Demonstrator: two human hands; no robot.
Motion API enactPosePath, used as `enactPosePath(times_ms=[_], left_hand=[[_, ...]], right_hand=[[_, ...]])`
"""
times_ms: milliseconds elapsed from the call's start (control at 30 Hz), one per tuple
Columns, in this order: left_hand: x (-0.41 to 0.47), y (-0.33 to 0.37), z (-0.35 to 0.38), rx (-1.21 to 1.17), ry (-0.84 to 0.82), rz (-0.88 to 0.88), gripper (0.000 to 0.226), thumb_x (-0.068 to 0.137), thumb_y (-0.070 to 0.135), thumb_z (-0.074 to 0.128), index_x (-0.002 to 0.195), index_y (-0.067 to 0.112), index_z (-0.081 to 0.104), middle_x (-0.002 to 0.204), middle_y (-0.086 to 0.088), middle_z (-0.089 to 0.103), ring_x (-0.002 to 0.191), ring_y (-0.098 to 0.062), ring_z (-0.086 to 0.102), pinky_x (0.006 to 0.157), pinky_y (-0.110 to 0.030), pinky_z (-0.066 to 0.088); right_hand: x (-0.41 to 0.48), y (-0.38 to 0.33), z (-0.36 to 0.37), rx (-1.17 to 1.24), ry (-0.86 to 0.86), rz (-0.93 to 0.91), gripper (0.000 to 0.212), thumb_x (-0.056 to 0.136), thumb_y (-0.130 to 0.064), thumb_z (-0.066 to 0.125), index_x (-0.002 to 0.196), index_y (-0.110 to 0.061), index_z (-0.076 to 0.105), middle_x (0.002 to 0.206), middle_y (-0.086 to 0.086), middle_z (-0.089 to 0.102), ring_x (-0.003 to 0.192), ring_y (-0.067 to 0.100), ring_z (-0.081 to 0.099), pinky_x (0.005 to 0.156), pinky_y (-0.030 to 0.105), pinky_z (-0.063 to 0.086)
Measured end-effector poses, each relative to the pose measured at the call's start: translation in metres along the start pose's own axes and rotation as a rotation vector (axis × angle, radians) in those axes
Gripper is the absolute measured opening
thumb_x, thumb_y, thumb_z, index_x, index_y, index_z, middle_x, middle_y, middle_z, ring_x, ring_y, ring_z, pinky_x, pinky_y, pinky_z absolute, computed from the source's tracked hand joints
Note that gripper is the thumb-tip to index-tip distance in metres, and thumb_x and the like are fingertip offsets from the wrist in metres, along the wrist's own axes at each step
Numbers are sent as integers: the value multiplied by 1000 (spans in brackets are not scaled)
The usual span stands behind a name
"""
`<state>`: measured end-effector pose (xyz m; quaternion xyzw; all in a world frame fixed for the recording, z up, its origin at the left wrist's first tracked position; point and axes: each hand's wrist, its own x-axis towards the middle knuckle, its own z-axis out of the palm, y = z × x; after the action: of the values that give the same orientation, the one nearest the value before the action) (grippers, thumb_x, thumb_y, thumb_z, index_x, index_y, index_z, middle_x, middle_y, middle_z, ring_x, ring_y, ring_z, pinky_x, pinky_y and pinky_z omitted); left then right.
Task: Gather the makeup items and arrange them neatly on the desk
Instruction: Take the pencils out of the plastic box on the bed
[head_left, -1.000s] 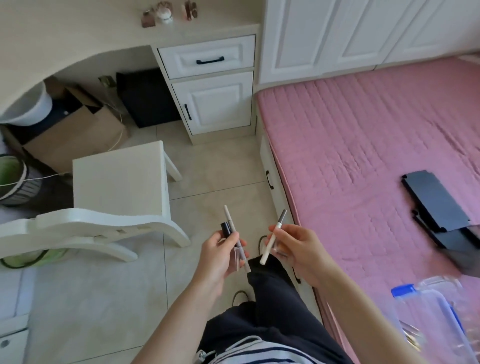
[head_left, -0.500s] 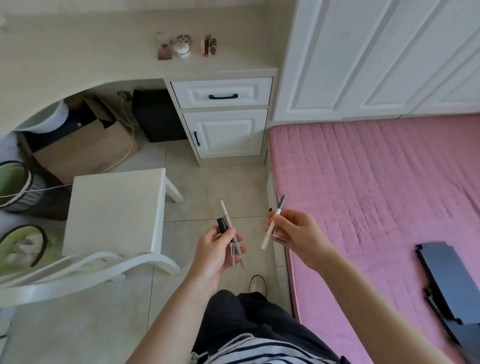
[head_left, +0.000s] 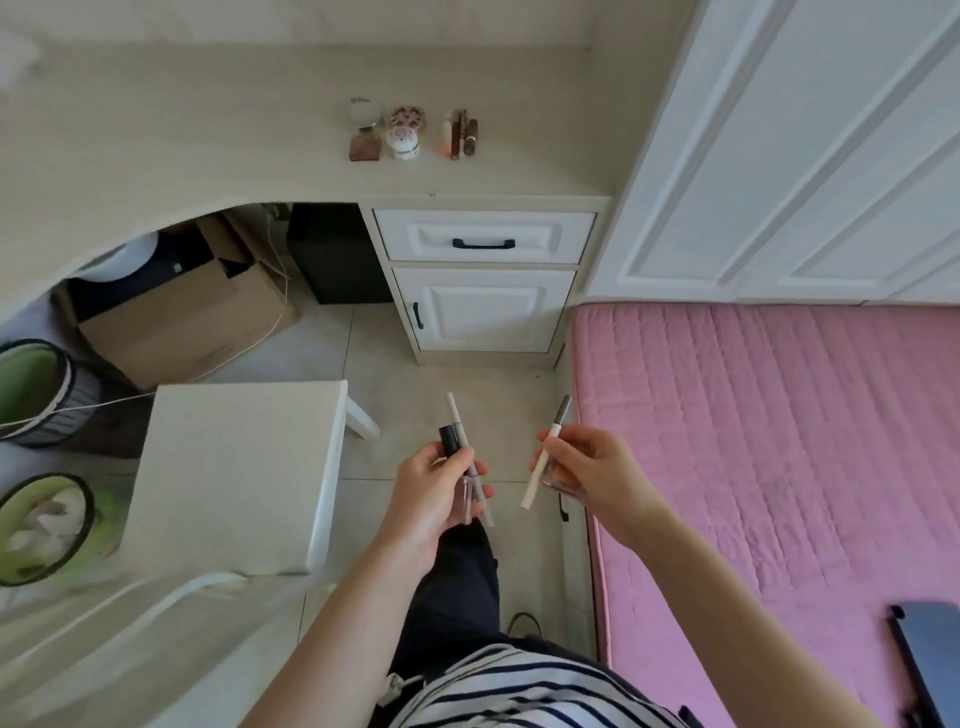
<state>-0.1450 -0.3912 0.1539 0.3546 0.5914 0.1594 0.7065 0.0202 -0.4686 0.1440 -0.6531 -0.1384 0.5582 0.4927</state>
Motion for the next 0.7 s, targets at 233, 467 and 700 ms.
enactPosePath(times_ms=[233, 467, 700], left_hand=[[72, 93, -19, 115, -31, 52, 15, 94, 19, 60, 104, 8, 63, 89, -9, 73, 73, -24, 73, 54, -28, 54], [130, 155, -22, 184, -69, 73, 15, 94, 19, 60, 104, 9, 63, 89, -6, 75, 74, -26, 73, 55, -30, 53], [181, 195, 1, 221, -92, 39, 14, 94, 20, 59, 106, 13, 62, 85, -2, 75, 73, -24, 73, 56, -29, 53]], right_hand=[[83, -64, 41, 5, 22, 6, 15, 96, -7, 53, 106, -2, 63, 89, 14, 68, 84, 21, 70, 73, 29, 56], [140, -105, 67, -59, 48, 14, 15, 93, -8, 57, 105, -2, 64, 92, 18, 69, 80, 20, 70, 65, 22, 55], [200, -144, 58, -38, 66, 42, 13, 92, -8, 60, 102, -4, 66, 88, 16, 70, 75, 19, 69, 68, 26, 56]])
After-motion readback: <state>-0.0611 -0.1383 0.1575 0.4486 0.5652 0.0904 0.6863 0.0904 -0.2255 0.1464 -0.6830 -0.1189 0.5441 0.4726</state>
